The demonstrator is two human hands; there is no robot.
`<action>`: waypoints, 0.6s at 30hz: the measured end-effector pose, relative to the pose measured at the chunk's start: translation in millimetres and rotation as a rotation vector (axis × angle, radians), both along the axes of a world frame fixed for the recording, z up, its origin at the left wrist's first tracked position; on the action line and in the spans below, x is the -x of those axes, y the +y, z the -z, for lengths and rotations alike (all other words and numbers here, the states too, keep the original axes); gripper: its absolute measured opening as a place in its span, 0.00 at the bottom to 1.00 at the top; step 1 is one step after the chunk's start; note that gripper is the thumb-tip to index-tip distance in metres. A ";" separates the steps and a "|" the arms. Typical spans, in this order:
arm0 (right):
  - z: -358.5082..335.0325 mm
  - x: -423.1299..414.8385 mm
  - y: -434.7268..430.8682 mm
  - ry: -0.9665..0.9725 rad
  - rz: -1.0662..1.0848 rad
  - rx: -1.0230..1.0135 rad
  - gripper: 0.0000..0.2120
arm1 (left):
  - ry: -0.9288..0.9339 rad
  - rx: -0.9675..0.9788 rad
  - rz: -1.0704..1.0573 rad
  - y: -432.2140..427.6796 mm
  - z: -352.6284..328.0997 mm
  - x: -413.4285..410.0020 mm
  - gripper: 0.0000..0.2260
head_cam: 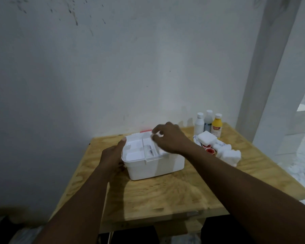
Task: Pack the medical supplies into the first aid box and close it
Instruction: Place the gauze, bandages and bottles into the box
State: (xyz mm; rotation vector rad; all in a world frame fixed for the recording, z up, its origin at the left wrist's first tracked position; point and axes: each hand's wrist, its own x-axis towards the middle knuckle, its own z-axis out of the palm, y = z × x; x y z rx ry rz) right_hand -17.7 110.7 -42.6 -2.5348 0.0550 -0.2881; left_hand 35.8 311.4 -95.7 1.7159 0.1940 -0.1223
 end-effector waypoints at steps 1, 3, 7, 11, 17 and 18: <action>-4.4 1.3 -11.3 -0.075 0.037 -0.049 0.13 | -0.030 -0.032 -0.005 1.9 -0.3 -2.0 0.19; -13.4 6.5 -39.6 -0.143 0.110 -0.072 0.08 | -0.102 -0.105 -0.027 3.6 -3.3 -5.2 0.23; -18.3 25.5 -101.7 -0.100 0.245 0.104 0.04 | -0.391 -0.423 -0.099 -4.9 -26.5 -5.3 0.16; -2.9 43.2 -142.8 0.030 0.334 0.326 0.05 | -0.742 -0.628 -0.028 -42.3 -61.3 -2.1 0.05; 37.3 55.6 -147.3 0.173 0.251 0.447 0.14 | -0.985 -0.820 0.411 -140.6 -80.2 22.8 0.09; 43.3 55.5 -146.4 0.178 0.246 0.462 0.14 | -0.985 -0.904 0.502 -156.0 -76.8 27.2 0.10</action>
